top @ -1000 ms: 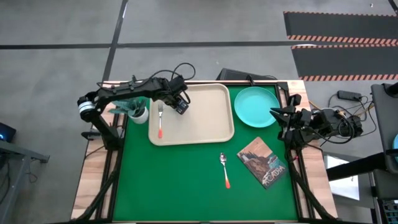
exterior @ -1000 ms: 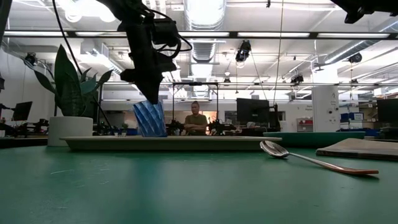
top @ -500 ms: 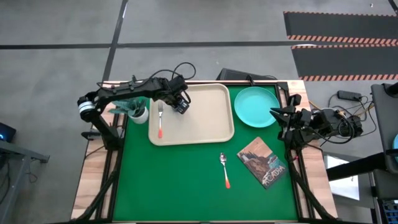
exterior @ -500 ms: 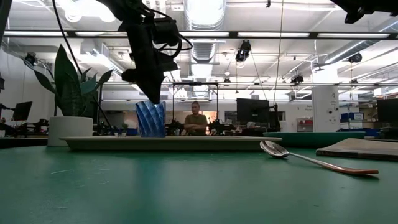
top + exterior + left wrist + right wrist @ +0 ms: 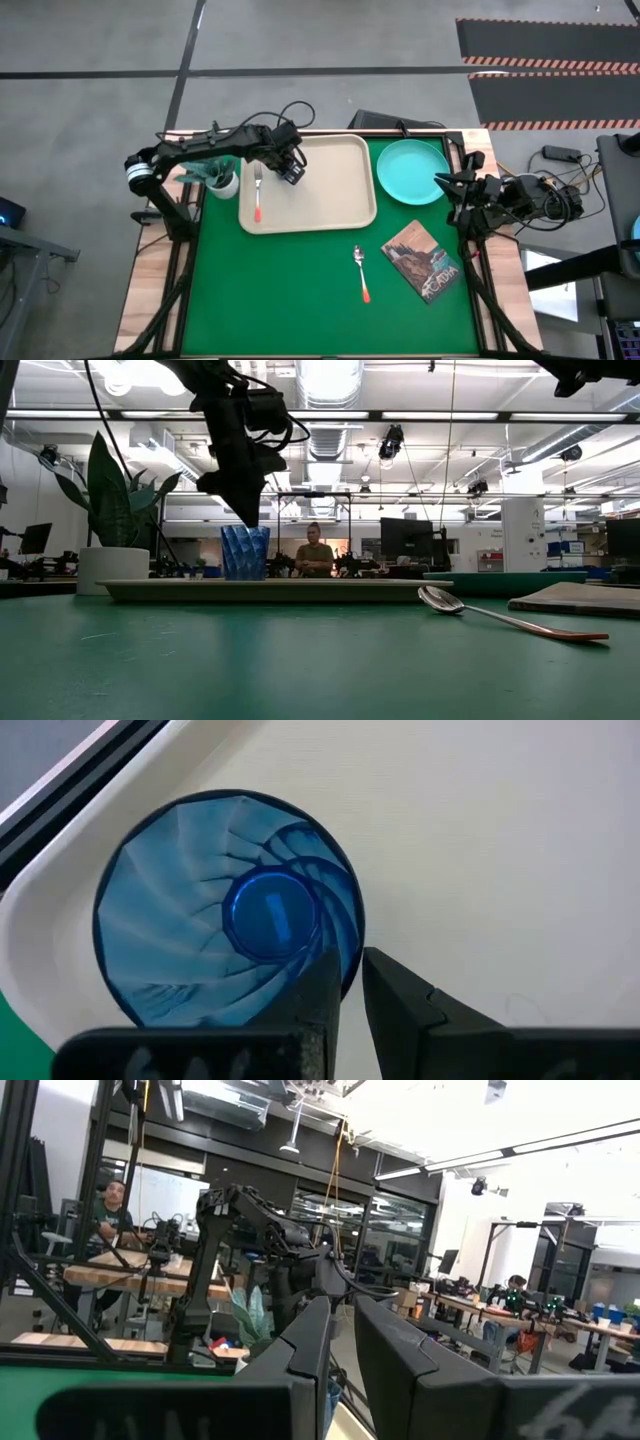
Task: Pick and place plate/cup/fork/spoon on tray
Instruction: Put the blue cup on the white tray
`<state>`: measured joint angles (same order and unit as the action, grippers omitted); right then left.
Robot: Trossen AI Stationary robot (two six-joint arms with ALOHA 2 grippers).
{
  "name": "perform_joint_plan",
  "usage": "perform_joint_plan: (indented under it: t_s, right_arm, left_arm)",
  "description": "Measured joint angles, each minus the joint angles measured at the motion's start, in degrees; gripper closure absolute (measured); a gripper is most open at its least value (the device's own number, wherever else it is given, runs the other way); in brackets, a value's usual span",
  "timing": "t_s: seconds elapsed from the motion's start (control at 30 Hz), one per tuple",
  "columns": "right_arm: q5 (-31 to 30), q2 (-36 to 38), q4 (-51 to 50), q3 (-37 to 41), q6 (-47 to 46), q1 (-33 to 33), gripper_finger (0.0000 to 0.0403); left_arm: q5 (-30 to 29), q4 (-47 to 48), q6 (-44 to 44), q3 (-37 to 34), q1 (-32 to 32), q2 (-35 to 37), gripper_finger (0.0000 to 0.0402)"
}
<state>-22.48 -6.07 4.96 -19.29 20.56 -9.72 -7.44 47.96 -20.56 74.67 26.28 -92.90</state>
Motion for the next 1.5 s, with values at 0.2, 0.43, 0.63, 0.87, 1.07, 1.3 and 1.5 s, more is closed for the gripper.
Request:
perform_joint_plan:
  t_s: [0.2, 0.43, 0.63, 0.87, 1.07, 1.3, 1.5]
  right_arm:
    - [0.01, 0.00, -0.27, 0.00, -0.48, -0.01, 0.0360]
    - [0.03, 0.00, -0.25, 0.00, -0.47, -0.01, 0.0360]
    - [0.03, 0.00, -0.27, 0.00, -0.57, -0.01, 0.0360]
    - [0.03, 0.00, -0.27, 0.00, -0.52, 0.00, 0.0360]
    - [0.05, 0.00, -0.27, 0.00, -0.50, 0.00, 0.0360]
    - [0.05, 0.00, -0.27, 0.00, -0.55, 0.00, 0.0360]
    - [0.07, 0.00, -0.27, 0.00, -0.55, 0.00, 0.0360]
  left_arm:
    - [0.00, -0.01, 0.00, -0.02, 0.00, 0.00, 0.0371]
    - [-0.02, 0.00, -0.01, -0.04, 0.00, 0.00, 0.0371]
    - [-0.04, 0.00, -0.09, -0.04, 0.00, 0.00, 0.0371]
    - [-0.04, 0.00, -0.13, -0.04, 0.00, 0.00, 0.0367]
    - [-0.07, -0.01, -0.15, -0.04, 0.00, 0.00, 0.0312]
    - [-0.33, 0.04, -0.15, -0.04, -0.04, 0.00, 0.0254]
    - [-0.31, 1.03, -0.11, 0.45, -0.04, 1.23, 0.0246]
